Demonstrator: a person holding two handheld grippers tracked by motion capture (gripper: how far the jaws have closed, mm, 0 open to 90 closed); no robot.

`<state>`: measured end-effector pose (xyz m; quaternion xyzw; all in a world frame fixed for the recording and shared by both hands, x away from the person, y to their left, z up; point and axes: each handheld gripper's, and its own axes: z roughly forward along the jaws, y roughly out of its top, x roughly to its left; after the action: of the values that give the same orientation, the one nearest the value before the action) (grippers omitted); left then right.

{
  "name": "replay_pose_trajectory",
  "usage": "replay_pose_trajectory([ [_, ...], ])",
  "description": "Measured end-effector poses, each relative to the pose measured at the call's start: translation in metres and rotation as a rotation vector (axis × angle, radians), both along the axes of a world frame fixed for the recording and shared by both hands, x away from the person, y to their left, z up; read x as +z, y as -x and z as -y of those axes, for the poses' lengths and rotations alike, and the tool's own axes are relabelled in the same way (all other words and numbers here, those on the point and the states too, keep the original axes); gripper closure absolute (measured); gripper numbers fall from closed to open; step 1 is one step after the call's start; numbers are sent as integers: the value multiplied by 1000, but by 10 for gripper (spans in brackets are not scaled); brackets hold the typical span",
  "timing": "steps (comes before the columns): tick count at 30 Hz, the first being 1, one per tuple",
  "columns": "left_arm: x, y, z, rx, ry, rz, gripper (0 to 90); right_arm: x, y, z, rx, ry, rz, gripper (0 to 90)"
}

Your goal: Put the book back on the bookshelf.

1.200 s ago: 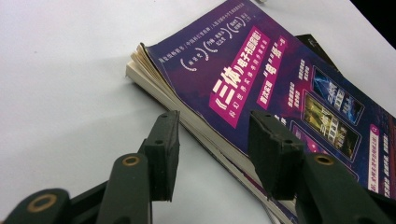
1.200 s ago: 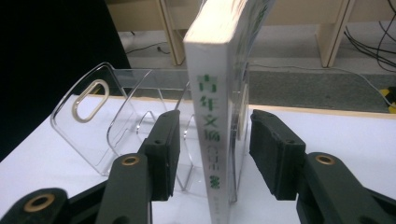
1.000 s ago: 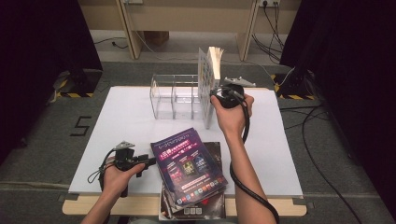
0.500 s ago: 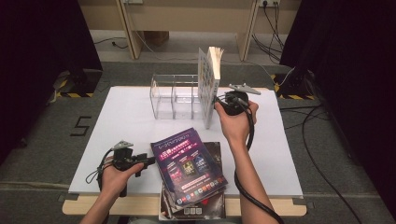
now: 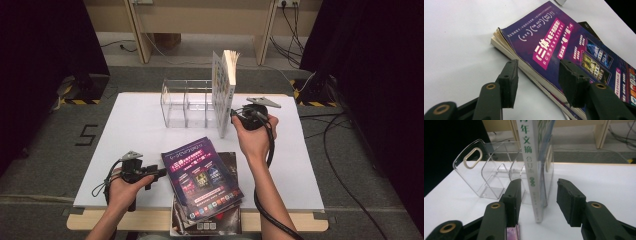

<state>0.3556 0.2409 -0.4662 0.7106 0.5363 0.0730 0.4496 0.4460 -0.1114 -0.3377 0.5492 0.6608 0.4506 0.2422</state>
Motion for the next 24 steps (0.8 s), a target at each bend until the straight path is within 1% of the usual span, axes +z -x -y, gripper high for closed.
replay_pose_trajectory([
  [1, 0, 0, 0, 0, 0, -1, 499, -1, 0, 1, 7, -4, 0, 553],
  [3, -1, 0, 1, -4, -2, -5, 498, -5, 2, 1, 12, 15, 2, 549],
  [6, -2, 0, 2, -6, -2, -9, 498, -10, 5, 1, 16, 9, -8, 548],
  [9, -4, 0, 3, -9, -3, -12, 498, -15, 7, 2, 26, 14, -18, 547],
  [14, -7, 0, 5, 6, 6, -35, 509, -25, 11, 2, 43, 26, -39, 548],
  [17, -8, 0, 5, 7, 3, -43, 517, -35, 14, 1, 63, 23, -66, 552],
  [20, -10, 1, 7, 12, 4, -51, 526, -45, 16, -1, 81, 37, -93, 563],
  [24, -13, 1, 10, 17, 1, -58, 549, -67, 17, -7, 121, 51, -158, 596],
])
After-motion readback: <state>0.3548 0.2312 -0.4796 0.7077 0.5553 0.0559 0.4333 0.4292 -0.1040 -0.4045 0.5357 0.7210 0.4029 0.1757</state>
